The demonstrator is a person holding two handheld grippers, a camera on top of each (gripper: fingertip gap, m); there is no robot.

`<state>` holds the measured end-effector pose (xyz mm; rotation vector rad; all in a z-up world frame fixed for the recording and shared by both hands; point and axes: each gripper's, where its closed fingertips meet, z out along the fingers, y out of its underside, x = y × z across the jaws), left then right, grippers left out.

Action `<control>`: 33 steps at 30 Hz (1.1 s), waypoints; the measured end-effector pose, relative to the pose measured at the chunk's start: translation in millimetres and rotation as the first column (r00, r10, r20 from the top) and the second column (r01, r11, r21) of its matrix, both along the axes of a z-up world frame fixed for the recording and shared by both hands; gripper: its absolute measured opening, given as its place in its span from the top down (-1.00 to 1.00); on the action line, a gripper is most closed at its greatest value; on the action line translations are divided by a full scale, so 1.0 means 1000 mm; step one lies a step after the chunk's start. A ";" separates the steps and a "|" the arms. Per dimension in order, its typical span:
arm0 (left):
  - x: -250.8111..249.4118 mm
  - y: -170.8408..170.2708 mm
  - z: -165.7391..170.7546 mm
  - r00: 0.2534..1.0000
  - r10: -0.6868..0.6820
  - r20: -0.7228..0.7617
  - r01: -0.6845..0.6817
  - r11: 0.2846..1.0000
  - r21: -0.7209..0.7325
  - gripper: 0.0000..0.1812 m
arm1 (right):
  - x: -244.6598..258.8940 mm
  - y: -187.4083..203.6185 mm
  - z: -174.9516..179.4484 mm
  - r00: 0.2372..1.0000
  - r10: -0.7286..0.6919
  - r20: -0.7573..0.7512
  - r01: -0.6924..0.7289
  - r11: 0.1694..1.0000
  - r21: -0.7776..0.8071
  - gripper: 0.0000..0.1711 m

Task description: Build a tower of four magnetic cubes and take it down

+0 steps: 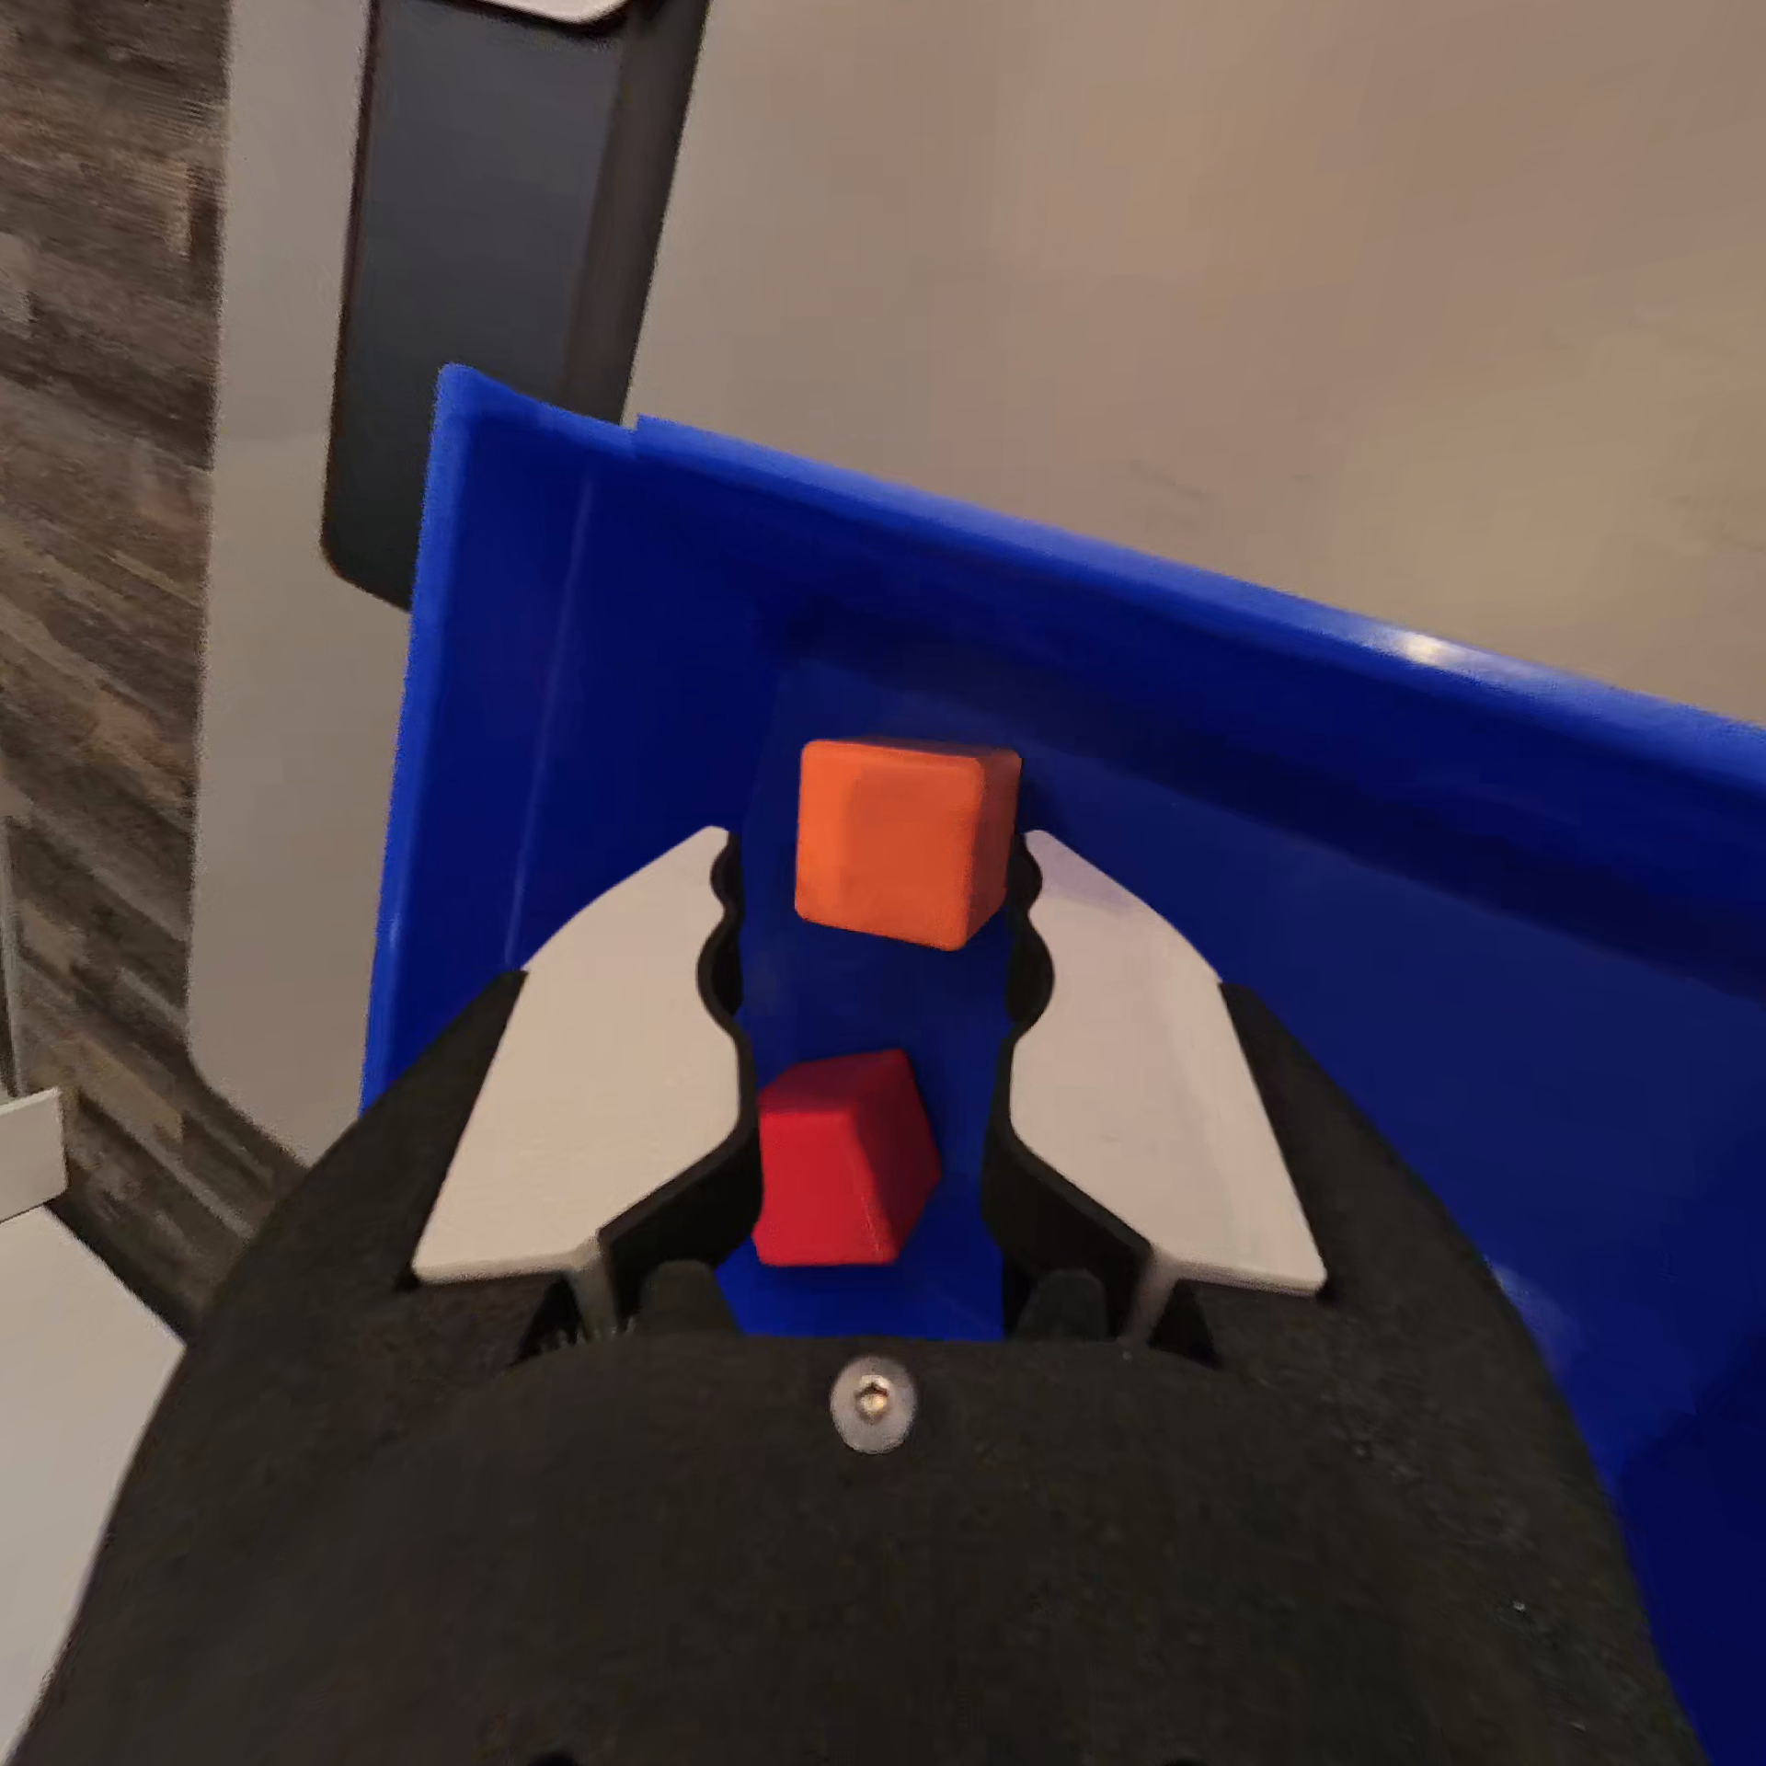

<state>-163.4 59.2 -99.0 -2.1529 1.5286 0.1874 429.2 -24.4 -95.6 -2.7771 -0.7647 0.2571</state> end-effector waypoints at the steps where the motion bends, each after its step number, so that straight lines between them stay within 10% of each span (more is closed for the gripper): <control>1: 0.000 0.000 -0.006 1.000 -0.006 -0.003 0.006 0.999 -0.032 0.41 | 0.001 -0.001 -0.001 1.000 -0.003 0.002 0.003 1.000 -0.001 0.60; 23: -0.004 0.007 -0.033 0.999 0.014 -0.050 -0.021 0.991 -0.133 0.46 | 0.003 -0.001 0.008 0.997 0.025 0.067 -0.027 0.999 0.042 0.61; 33: -0.006 0.007 -0.043 0.993 0.029 -0.117 -0.048 0.985 -0.165 0.42 | -0.036 0.012 0.049 0.967 0.226 0.119 -0.253 0.914 0.316 0.65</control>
